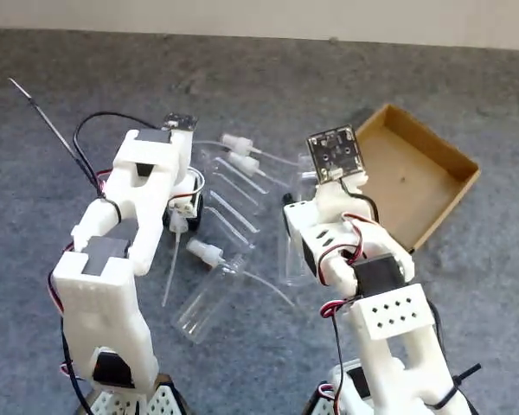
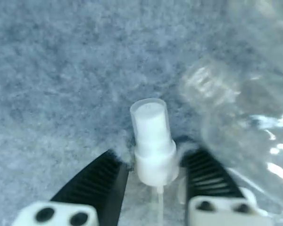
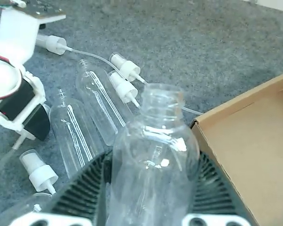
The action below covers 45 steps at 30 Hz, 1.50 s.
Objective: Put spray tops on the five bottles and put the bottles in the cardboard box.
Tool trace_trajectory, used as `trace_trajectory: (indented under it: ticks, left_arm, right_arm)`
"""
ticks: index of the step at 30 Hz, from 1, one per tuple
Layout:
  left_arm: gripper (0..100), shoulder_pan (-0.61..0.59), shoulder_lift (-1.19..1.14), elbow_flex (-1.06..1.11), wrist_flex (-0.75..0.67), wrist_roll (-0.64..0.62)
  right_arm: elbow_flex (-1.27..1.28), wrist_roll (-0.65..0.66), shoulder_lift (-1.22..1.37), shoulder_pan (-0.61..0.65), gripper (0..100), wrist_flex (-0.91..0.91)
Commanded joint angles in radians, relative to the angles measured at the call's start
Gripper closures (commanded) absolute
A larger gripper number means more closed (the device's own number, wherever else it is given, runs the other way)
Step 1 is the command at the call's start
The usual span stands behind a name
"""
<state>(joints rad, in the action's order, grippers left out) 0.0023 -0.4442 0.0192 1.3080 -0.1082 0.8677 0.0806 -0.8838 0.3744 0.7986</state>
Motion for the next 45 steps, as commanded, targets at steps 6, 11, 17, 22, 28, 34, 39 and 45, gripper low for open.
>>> trace_trajectory:
  ticks: [6, 11, 17, 22, 28, 34, 39, 45]
  left_arm:
    - [99, -0.004, 0.013, -0.058, -0.011, -0.009]
    - [100, -0.039, 0.091, -0.096, -0.005, -0.008]
    - [100, -0.068, 0.329, -0.105, 0.069, -0.006]
    - [99, -0.064, 0.579, -0.099, 0.075, -0.006]
    - [99, -0.050, 0.786, -0.097, 0.068, -0.011]
    - [100, 0.053, 0.912, -0.097, 0.068, -0.014]
    - [100, 0.157, 1.004, -0.102, 0.066, -0.014]
    - [100, 0.219, 1.101, -0.097, -0.017, -0.075]
  right_arm:
    - [0.044, -0.011, -0.035, 0.010, 89.9, -0.030]
    - [0.091, -0.017, -0.035, 0.077, 89.6, -0.030]
    - [0.102, -0.017, -0.031, 0.139, 89.7, -0.205]
    - [0.185, -0.017, -0.035, 0.137, 89.9, -0.401]
    - [0.251, -0.017, -0.035, 0.139, 89.9, -0.545]
    - [0.323, -0.018, -0.036, 0.214, 90.0, -0.688]
    - [0.341, -0.018, -0.147, 0.237, 90.0, -0.691]
    - [0.386, -0.017, -0.400, 0.231, 90.0, -0.522]
